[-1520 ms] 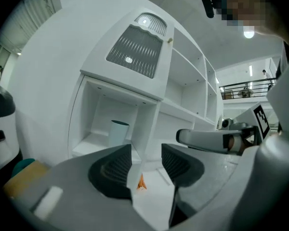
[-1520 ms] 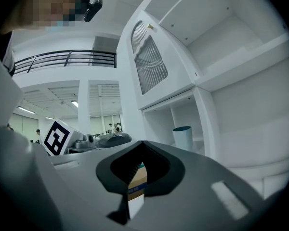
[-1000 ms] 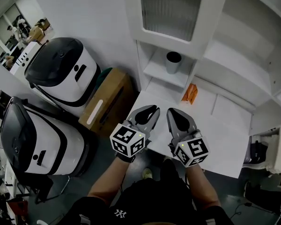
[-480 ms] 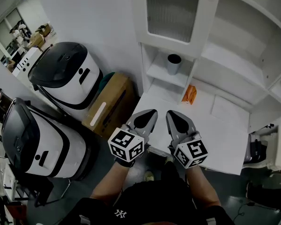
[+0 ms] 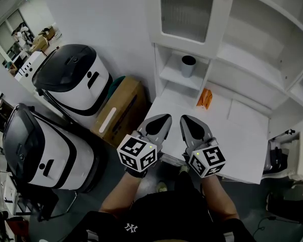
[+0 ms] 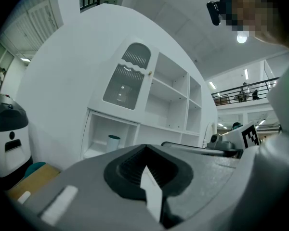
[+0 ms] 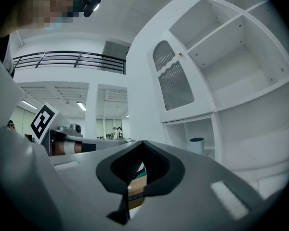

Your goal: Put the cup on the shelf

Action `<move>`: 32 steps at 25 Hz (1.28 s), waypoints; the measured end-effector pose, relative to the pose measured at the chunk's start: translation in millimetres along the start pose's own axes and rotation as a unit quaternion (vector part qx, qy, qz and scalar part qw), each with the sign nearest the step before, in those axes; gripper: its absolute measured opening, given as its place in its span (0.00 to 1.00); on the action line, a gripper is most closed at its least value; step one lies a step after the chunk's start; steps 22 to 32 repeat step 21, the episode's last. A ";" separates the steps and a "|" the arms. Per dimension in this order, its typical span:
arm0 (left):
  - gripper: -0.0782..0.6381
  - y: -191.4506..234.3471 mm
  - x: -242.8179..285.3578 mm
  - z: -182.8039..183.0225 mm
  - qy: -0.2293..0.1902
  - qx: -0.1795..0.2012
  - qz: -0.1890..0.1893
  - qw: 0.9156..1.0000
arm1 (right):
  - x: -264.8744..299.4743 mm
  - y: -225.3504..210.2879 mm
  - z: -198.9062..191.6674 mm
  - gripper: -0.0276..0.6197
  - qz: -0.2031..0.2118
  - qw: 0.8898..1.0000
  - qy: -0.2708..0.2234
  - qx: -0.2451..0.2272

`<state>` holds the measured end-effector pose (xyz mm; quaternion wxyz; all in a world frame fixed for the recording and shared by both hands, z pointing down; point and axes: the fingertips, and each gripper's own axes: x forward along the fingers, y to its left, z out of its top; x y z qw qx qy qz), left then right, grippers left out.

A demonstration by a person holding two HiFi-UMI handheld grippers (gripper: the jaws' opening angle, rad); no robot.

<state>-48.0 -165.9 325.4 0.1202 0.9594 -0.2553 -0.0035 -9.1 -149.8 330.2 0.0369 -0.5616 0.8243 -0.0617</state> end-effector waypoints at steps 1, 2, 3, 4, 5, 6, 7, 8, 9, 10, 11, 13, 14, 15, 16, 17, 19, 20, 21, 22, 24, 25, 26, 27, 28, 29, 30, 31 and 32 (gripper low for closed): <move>0.11 -0.8 -0.5 0.1 0.000 0.000 0.000 1.000 | -0.9 0.6 0.6 0.06 0.000 1.000 0.000 0.000; 0.11 -1.3 -0.8 0.0 0.000 0.000 0.000 1.000 | -1.6 1.1 1.0 0.06 -0.001 1.000 -0.001 0.000; 0.11 -1.6 -1.2 -0.3 0.000 0.000 0.000 1.000 | -2.2 1.5 1.1 0.06 -0.001 1.000 -0.001 0.001; 0.11 -1.6 -1.5 -0.8 0.000 -0.001 0.000 1.000 | -2.5 1.8 1.1 0.06 -0.001 1.000 -0.001 0.000; 0.11 -1.5 -1.9 -1.2 0.000 -0.001 0.000 1.000 | -2.8 2.2 1.1 0.06 -0.001 1.000 -0.001 0.000; 0.11 -1.5 -2.1 -1.5 0.000 -0.002 0.000 1.000 | -3.1 2.4 1.2 0.06 -0.002 1.000 -0.001 0.000; 0.11 -1.6 -2.1 -1.7 0.000 -0.002 0.000 1.000 | -3.6 2.4 1.5 0.06 -0.002 1.000 -0.001 0.000; 0.11 -1.8 -1.9 -1.8 0.000 -0.002 -0.001 1.000 | -4.2 2.3 1.9 0.06 -0.002 1.000 -0.001 -0.001; 0.11 -1.9 -1.6 -1.7 0.000 -0.003 -0.001 1.000 | -4.6 2.0 2.3 0.06 -0.003 1.000 -0.001 -0.001; 0.11 -1.6 -1.2 -1.6 0.000 -0.003 0.000 1.000 | -4.8 1.6 2.8 0.06 -0.003 1.000 -0.001 -0.001; 0.11 -0.8 -0.8 -1.5 0.001 -0.002 0.001 1.000 | -4.6 1.3 3.2 0.06 -0.003 1.000 -0.001 -0.001; 0.11 0.8 -0.3 -1.6 0.002 -0.002 0.002 1.000 | -3.9 0.7 3.6 0.06 -0.003 1.000 0.000 -0.002; 0.11 1.1 0.0 -1.6 0.003 -0.002 0.002 1.000 | -3.7 0.5 3.8 0.06 -0.004 1.000 0.000 -0.002; 0.11 1.2 0.5 -1.5 0.004 -0.002 0.002 1.000 | -3.4 0.4 4.1 0.06 -0.004 1.000 0.000 -0.002; 0.11 1.1 1.2 -1.4 0.004 -0.001 0.001 1.000 | -3.1 0.4 4.5 0.06 -0.003 1.000 0.000 -0.002; 0.11 1.0 2.1 -1.2 0.005 -0.001 0.000 1.000 | -2.4 0.3 4.8 0.06 -0.003 1.000 0.000 -0.003; 0.11 0.8 4.6 -1.0 0.005 0.000 -0.001 1.000 | -1.0 -0.8 5.6 0.06 0.000 1.000 0.000 -0.003; 0.11 0.7 6.2 -0.9 0.005 0.000 -0.001 1.000 | -0.3 -1.7 6.0 0.06 0.001 1.000 0.000 -0.004; 0.11 0.6 7.8 -0.7 0.004 0.000 -0.002 1.000 | 0.3 -2.6 6.4 0.06 0.002 1.000 0.000 -0.004; 0.11 0.6 7.8 -0.7 0.004 0.000 -0.002 1.000 | 0.3 -2.6 6.4 0.06 0.002 1.000 0.000 -0.004; 0.11 0.6 7.8 -0.7 0.004 0.000 -0.002 1.000 | 0.3 -2.6 6.4 0.06 0.002 1.000 0.000 -0.004; 0.11 0.6 7.8 -0.7 0.004 0.000 -0.002 1.000 | 0.3 -2.6 6.4 0.06 0.002 1.000 0.000 -0.004; 0.11 0.6 7.8 -0.7 0.004 0.000 -0.002 1.000 | 0.3 -2.6 6.4 0.06 0.002 1.000 0.000 -0.004; 0.11 0.6 7.8 -0.7 0.004 0.000 -0.002 1.000 | 0.3 -2.6 6.4 0.06 0.002 1.000 0.000 -0.004; 0.11 0.6 7.8 -0.7 0.004 0.000 -0.002 1.000 | 0.3 -2.6 6.4 0.06 0.002 1.000 0.000 -0.004; 0.11 0.6 7.8 -0.7 0.004 0.000 -0.002 1.000 | 0.3 -2.6 6.4 0.06 0.002 1.000 0.000 -0.004; 0.11 0.6 7.8 -0.7 0.004 0.000 -0.002 1.000 | 0.3 -2.6 6.4 0.06 0.002 1.000 0.000 -0.004; 0.11 0.6 7.8 -0.7 0.004 0.000 -0.002 1.000 | 0.3 -2.6 6.4 0.06 0.002 1.000 0.000 -0.004; 0.11 0.6 7.8 -0.7 0.004 0.000 -0.002 1.000 | 0.3 -2.6 6.4 0.06 0.002 1.000 0.000 -0.004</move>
